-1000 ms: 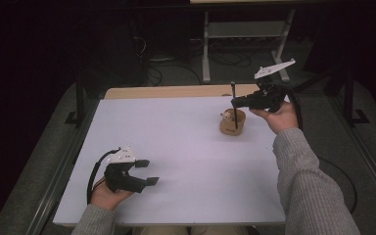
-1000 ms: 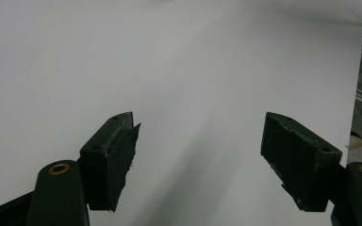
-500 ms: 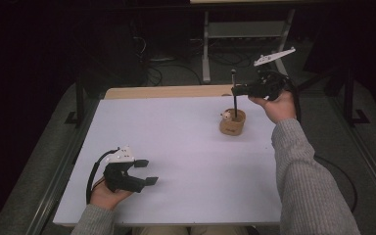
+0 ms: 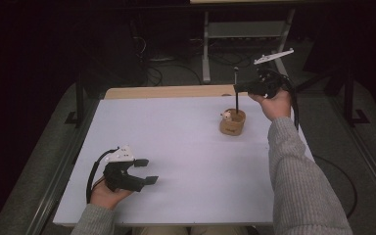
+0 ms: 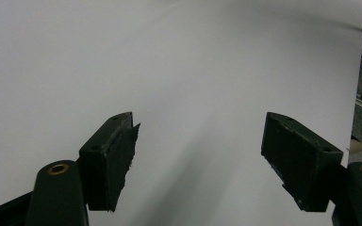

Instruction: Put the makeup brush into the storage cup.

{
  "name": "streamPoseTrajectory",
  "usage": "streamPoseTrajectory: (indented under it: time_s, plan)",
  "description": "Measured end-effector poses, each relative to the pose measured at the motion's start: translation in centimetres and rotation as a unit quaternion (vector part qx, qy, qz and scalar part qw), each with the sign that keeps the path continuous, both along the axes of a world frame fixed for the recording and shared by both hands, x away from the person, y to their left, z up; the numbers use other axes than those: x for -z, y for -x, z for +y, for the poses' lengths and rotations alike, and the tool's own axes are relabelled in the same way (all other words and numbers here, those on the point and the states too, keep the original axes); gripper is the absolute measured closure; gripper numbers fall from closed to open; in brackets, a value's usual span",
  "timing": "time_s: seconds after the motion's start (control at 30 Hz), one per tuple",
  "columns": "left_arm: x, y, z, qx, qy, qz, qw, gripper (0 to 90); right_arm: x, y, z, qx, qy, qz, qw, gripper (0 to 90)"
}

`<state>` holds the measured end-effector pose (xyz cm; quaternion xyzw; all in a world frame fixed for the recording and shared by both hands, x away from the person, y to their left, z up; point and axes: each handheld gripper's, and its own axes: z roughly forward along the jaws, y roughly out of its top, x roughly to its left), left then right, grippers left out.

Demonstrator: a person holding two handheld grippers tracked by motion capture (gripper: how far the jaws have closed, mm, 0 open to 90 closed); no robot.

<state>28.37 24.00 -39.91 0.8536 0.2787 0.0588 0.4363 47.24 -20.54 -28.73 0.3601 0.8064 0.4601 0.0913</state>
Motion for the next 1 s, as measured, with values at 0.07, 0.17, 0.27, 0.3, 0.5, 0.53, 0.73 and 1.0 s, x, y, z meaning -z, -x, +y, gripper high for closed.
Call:
streamPoseTrajectory:
  time_s: [0.07, 0.17, 0.27, 0.3, 0.5, 0.53, 0.73, 1.0]
  plan:
    - [0.0, 0.0, 0.0, 0.000, 0.001, 0.001, 1.0000, 26.0, 0.1, -0.1, -0.1, 0.003, 0.000, -0.001, 1.0000, 83.4]
    - [0.0, 0.1, 0.0, -0.001, 0.002, 0.002, 1.0000, 26.0, 0.2, -0.2, -0.4, 0.008, 0.001, 0.002, 1.0000, 83.4]
    - [0.0, 0.1, 0.0, 0.001, 0.000, 0.001, 1.0000, 26.0, 0.3, -0.2, -0.6, 0.014, 0.001, -0.001, 0.9999, 83.4]
    - [0.0, 0.1, -0.1, 0.002, 0.000, 0.001, 1.0000, 25.9, 0.4, -0.2, -0.7, 0.016, -0.001, -0.003, 0.9999, 83.4]
    - [0.1, 0.0, -0.3, 0.004, 0.000, 0.003, 1.0000, 25.9, 1.1, -0.4, -1.0, 0.027, 0.007, 0.001, 0.9996, 83.4]
    - [0.1, 0.0, -0.3, 0.004, 0.000, 0.003, 1.0000, 25.9, 1.2, -0.5, -1.0, 0.028, 0.008, 0.000, 0.9996, 83.4]
    - [0.1, -0.1, -0.3, 0.005, 0.001, 0.005, 1.0000, 25.7, 1.9, -0.8, -1.0, 0.035, 0.010, 0.005, 0.9993, 83.4]
    - [-0.1, -0.1, 0.0, 0.002, 0.007, 0.003, 1.0000, 25.4, 2.3, -1.0, -0.4, 0.034, 0.016, 0.003, 0.9993, 83.4]
